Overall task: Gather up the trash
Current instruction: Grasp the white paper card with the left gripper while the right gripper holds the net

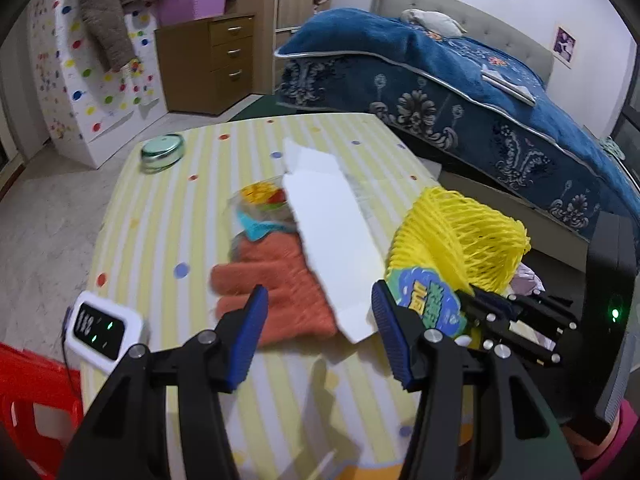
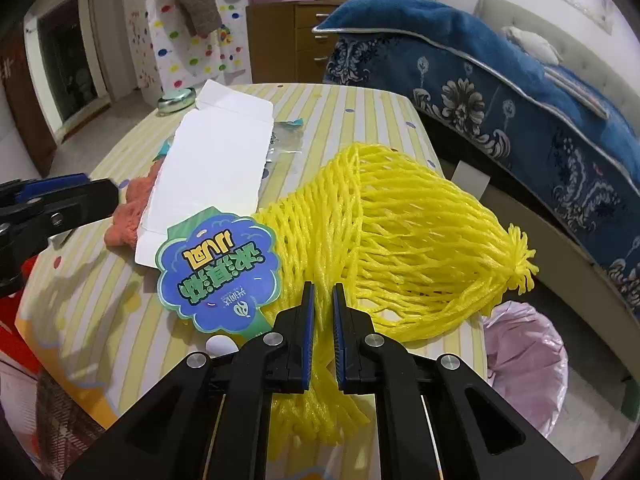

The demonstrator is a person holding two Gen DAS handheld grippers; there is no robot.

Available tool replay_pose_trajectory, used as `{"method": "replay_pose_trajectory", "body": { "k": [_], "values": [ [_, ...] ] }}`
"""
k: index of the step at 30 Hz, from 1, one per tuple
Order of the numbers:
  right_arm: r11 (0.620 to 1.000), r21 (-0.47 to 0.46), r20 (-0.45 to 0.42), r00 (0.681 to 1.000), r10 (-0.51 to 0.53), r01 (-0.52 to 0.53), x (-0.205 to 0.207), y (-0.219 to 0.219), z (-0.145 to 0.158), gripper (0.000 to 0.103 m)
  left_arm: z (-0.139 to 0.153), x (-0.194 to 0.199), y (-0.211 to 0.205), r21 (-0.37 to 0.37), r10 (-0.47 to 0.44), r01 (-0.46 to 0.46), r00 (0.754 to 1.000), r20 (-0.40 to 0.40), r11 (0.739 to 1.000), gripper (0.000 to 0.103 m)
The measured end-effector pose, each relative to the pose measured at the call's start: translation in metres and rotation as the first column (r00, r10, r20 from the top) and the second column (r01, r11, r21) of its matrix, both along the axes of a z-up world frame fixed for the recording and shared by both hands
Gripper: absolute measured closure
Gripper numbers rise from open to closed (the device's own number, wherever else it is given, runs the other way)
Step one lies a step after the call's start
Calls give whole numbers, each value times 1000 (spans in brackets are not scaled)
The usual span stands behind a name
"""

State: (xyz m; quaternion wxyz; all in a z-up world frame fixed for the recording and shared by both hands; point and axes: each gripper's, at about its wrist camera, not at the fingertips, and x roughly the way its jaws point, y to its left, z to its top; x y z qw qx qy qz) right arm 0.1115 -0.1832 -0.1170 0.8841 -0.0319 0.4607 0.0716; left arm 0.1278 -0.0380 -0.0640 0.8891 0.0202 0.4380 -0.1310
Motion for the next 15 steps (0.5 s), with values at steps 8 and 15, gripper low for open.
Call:
{"method": "replay_pose_trajectory", "body": {
  "k": [8,15],
  "values": [
    [1000,25,-4,1000,10,-10,1,-4,-1,95,-17,40,-17,44,-3,3,1000,-20,999,55],
    [999,44,-10,1000,13,-12,3,-7,-1,95,-23,63,-22,43,-28,30,999,-32,999,65]
  ]
}}
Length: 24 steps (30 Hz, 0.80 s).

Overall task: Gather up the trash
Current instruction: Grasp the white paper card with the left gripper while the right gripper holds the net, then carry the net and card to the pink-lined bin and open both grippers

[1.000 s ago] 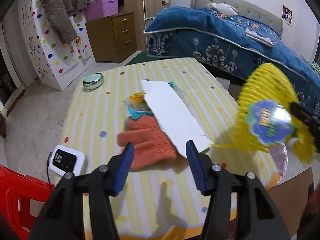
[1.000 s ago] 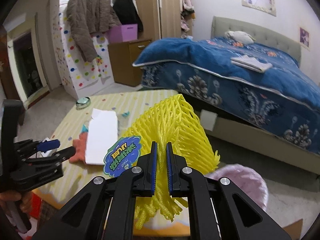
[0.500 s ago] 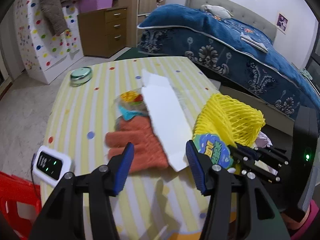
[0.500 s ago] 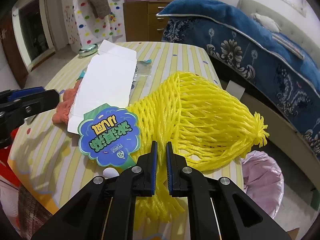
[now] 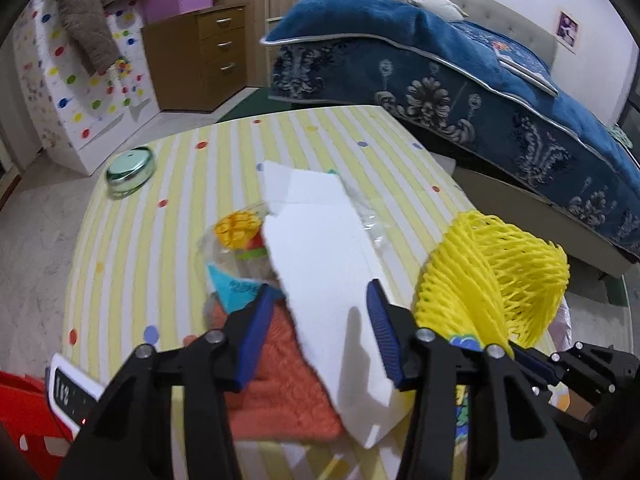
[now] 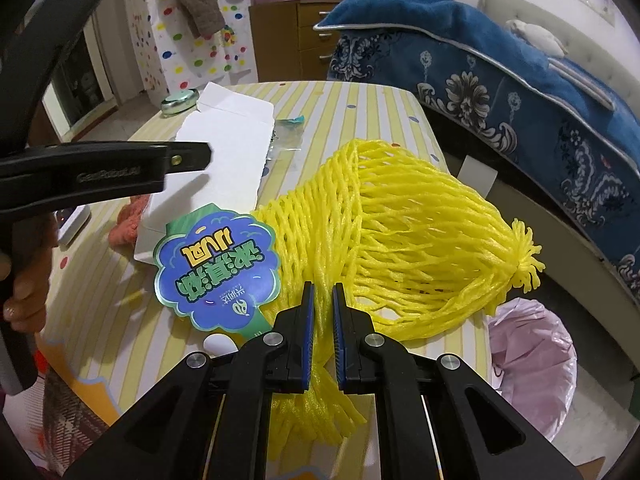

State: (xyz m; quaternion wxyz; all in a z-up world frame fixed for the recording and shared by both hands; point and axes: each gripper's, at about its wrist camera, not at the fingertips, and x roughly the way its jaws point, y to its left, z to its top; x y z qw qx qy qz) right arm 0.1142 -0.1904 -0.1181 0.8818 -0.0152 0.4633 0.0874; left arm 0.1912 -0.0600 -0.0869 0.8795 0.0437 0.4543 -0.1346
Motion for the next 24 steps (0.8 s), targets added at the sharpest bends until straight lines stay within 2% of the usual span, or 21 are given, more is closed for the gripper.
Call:
{"method": "replay_pose_trajectory", "body": {
  "k": [2,6,7,8,10,14,20,24],
  "values": [
    [1000,5,-3,1000,1,-1,1,-1,0,95,3,-3,-5,-11,-32,32,999,9,999,78],
    [1000,24,-5,1000,0,0,1,-5,0,95,17,-17,-12,-71,-83,87,995,62,994,90],
    [1000,28,-6,1000,1,-1,1,-5,0,95,20,-20,-14,-87,-93,99,993,70,991,97],
    [1000,29,-4,1000,3,-3,1,-5,0,95,22,-23,-15,-100,-99,106,992,74,989,100],
    [999,40,5,1000,-2,2,-1,-8,3,95,26,-28,-20,-92,-98,105,992,84,990,103],
    [997,57,52,997,-50,47,-12,-22,23,95,40,-39,-23,-65,-92,101,987,131,993,103],
    [992,62,135,983,-121,114,-41,-51,66,95,59,-54,-23,-93,-86,100,985,150,991,103],
    [985,58,158,973,-168,161,-63,-71,86,95,68,-71,-36,-119,-122,142,979,160,983,103]
  ]
}}
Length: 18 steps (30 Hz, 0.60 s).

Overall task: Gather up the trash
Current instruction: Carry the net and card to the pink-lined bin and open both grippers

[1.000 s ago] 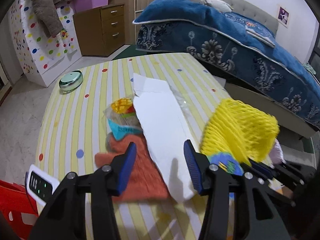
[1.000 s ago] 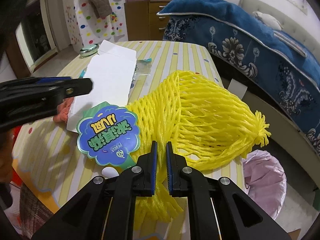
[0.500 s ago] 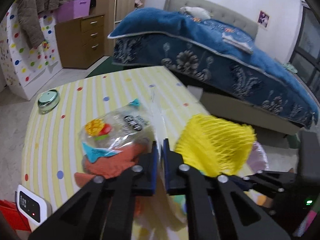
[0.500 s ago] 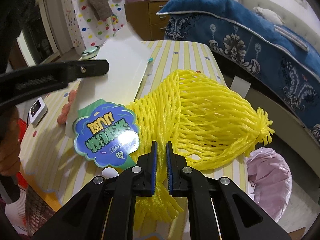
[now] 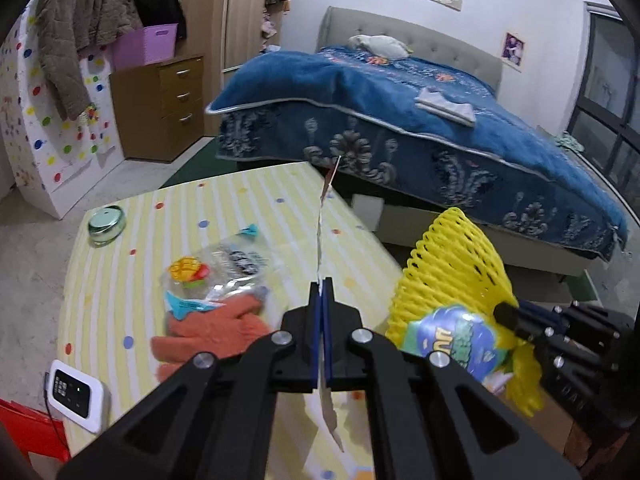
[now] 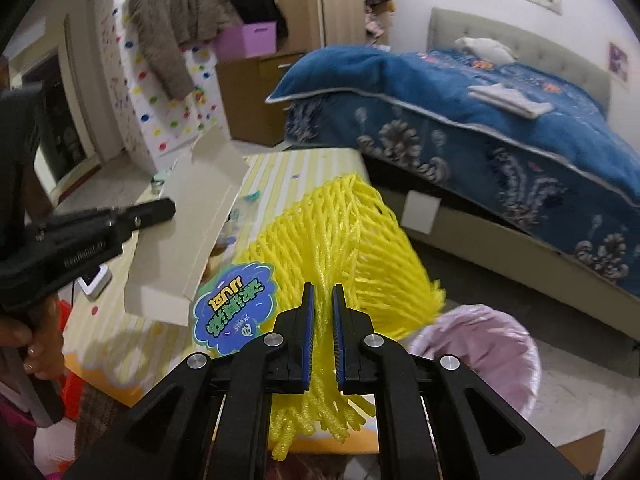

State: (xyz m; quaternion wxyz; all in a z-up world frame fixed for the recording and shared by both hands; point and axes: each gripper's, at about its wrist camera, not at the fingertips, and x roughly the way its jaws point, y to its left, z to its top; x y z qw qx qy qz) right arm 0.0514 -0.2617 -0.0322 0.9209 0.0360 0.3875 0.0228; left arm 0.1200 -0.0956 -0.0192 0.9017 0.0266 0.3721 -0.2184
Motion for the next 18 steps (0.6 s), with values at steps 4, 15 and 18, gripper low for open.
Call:
{"method": "replay_pose_trajectory", "body": {
  "k": [4,15,18],
  "values": [
    [998,-6,22,998,-67,67,-25,-25,14,95,7,-18,-18,-11,-48,48,999,16,999,103],
    [961,-72,2,964,-267,267,-69,-103,0,95,-8,-48,-108,5,-219,219,976,15,976,103],
    [947,-70,-21,949,-316,314,-72,-125,-13,95,-14,-48,-134,-1,-263,263,965,3,965,103]
  ]
}}
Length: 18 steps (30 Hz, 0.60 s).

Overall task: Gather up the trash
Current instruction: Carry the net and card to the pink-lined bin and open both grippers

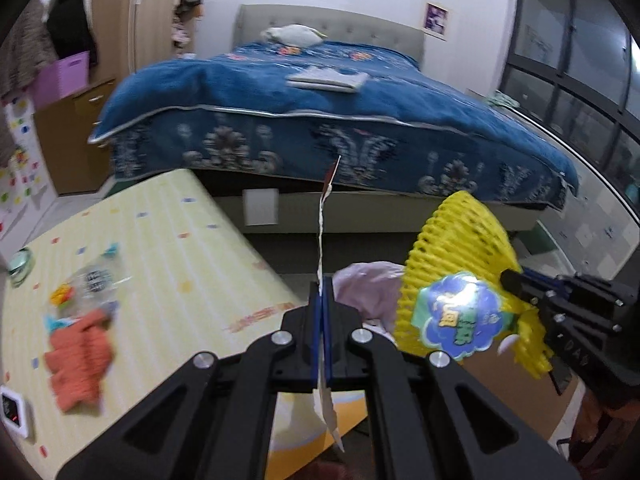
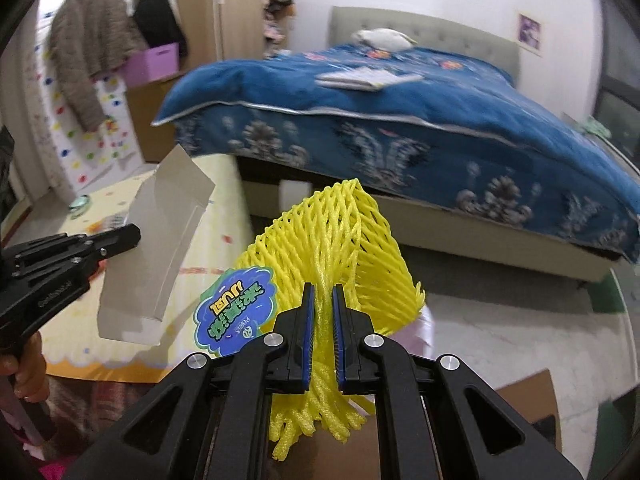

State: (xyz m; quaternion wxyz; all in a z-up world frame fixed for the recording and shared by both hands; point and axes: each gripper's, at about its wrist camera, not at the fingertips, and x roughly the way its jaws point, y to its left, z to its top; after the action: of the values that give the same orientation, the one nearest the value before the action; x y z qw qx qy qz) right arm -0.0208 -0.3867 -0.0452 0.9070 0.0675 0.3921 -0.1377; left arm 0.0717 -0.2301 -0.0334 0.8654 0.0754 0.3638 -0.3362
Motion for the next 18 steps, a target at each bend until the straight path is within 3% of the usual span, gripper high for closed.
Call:
{"method": "replay_pose_trajectory", "body": {
  "k": [13,15,17,18],
  "values": [
    [987,138,-74,995,-68,78,21,-59,-59,90,-28,18,-107,27,-164,165,986,-43,986,103],
    [982,167,-83,994,-76,89,24,-68,-69,87,-31,21,-113,37,-167,169,985,-50,985,97],
    [977,185,-89,992,-91,106,25,-73,-74,61,-33,24,-112,47,-157,159,987,-48,986,70],
    [975,187,-88,991,-102,117,23,-75,-75,57,-33,25,-108,51,-144,146,989,-41,988,65]
  ]
}}
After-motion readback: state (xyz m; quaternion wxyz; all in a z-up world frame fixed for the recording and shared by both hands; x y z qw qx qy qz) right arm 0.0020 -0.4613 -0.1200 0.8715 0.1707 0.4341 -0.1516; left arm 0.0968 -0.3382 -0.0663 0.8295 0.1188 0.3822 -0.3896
